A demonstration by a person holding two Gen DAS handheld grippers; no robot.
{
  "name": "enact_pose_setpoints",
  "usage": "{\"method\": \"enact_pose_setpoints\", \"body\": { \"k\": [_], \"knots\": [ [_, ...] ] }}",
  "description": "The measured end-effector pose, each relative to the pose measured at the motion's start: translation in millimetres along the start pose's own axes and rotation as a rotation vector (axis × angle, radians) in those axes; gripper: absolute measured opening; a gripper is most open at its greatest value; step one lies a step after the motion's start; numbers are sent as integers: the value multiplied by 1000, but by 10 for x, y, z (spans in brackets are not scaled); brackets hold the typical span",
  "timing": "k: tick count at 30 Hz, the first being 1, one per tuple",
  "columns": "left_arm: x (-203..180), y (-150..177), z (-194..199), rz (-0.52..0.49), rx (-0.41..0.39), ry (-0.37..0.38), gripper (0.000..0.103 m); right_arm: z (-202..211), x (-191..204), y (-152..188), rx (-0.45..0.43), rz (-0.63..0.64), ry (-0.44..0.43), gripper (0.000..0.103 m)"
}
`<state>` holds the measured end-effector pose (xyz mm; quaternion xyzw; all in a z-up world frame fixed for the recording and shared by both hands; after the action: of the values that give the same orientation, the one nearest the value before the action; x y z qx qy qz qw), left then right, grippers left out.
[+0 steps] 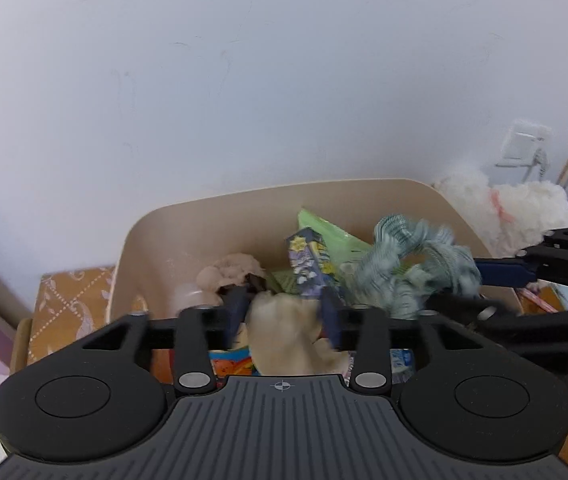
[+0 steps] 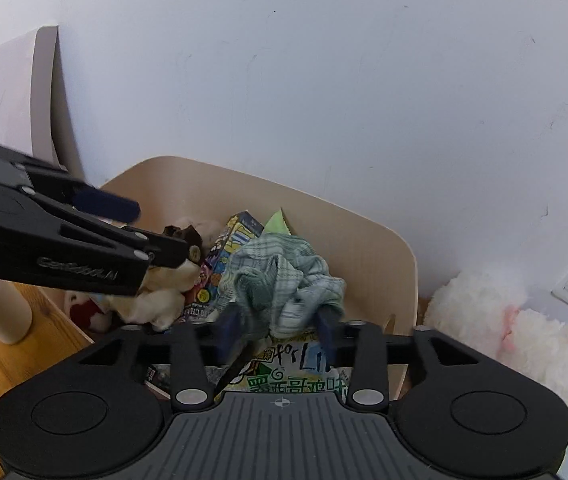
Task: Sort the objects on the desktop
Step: 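Carry the cream sock and plaid scrunchie over the basket and release both, then grasp the orange sock with the left tool while the right tool grasps the brown hair clip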
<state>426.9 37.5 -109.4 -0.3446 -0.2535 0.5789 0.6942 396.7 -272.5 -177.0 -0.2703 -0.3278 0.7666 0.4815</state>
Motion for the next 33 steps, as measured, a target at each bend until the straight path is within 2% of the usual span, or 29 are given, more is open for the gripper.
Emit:
{"method": "enact_pose_setpoints", "body": {
  "k": [1, 2, 6, 8, 11, 13, 18, 25, 33],
  "knots": [
    [-2, 3, 20, -9, -7, 10, 63, 2, 7, 12, -2, 6, 4, 61],
    [3, 3, 39, -16, -16, 13, 67, 10, 14, 23, -5, 10, 4, 62],
    [72, 6, 109, -25, -18, 6, 70, 88, 48, 11, -34, 13, 7, 75],
    [103, 13, 168, -32, -29, -12, 76, 195, 78, 20, -63, 6, 3, 79],
    [166, 41, 239, -42, -45, -38, 78, 373, 134, 62, -94, 5, -15, 80],
    [206, 84, 310, -48, -52, -48, 78, 496, 175, 112, -111, 10, -24, 85],
    [314, 196, 528, -50, -55, -62, 79, 800, 277, 349, -134, -22, -64, 86],
    [285, 629, 810, 7, 23, 41, 79, 1055, 619, 818, -74, 4, -145, 86],
    [-26, 1206, 913, -131, 126, 195, 79, 1068, 1110, 1321, 13, 60, -226, 83]
  ]
}}
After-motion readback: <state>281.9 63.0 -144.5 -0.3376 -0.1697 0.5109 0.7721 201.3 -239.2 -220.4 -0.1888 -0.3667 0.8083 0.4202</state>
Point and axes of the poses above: each gripper's, at about its wrist camera, not at the fingertips, and z roughly against the way its jaws point, x to its left, y to its underside, the point moved 7 cm from there along -z, roughly the way its jaws point, and after that the axes turned 6 degrees about -x, right-handed, at the moved point
